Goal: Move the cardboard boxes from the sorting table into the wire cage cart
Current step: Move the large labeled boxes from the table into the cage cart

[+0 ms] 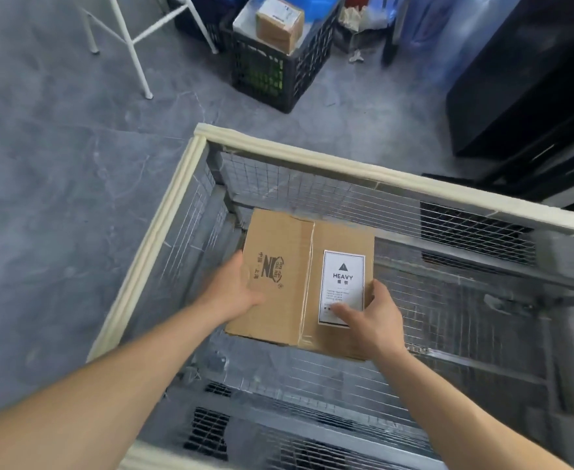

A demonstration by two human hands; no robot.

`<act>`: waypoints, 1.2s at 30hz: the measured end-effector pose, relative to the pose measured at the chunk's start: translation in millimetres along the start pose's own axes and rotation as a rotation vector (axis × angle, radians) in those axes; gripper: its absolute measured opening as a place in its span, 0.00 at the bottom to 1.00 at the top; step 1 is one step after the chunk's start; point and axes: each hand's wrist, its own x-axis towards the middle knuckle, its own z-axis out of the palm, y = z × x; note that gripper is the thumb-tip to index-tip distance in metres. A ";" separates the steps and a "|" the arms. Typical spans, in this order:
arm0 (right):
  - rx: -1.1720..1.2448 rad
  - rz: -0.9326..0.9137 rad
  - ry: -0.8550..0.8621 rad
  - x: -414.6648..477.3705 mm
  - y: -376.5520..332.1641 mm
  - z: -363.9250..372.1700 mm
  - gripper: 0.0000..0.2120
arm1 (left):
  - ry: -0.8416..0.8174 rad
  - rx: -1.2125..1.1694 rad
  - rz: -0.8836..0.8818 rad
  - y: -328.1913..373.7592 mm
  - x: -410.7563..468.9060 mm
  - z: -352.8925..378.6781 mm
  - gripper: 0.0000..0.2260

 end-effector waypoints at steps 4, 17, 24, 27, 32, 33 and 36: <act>0.012 0.029 -0.024 38.5 19.2 49.7 0.23 | 0.003 0.051 -0.053 -38.9 43.7 13.7 0.36; 0.009 0.054 -0.045 153.0 55.7 155.0 0.22 | 0.031 0.219 -0.126 -102.6 170.2 49.1 0.26; -0.022 0.014 -0.120 180.9 55.2 178.3 0.24 | 0.091 0.256 -0.171 -117.6 194.4 58.2 0.22; -0.064 0.015 -0.179 183.1 48.7 183.2 0.25 | 0.076 0.275 -0.215 -120.0 195.6 59.4 0.27; -0.078 -0.001 -0.266 183.3 45.5 183.8 0.26 | 0.058 0.296 -0.226 -119.5 195.2 55.1 0.31; -0.072 -0.006 -0.284 181.6 45.6 182.8 0.27 | 0.064 0.300 -0.218 -119.0 194.4 54.0 0.31; -0.119 -0.044 -0.308 172.6 46.6 178.3 0.27 | 0.076 0.315 -0.173 -114.1 186.4 51.3 0.32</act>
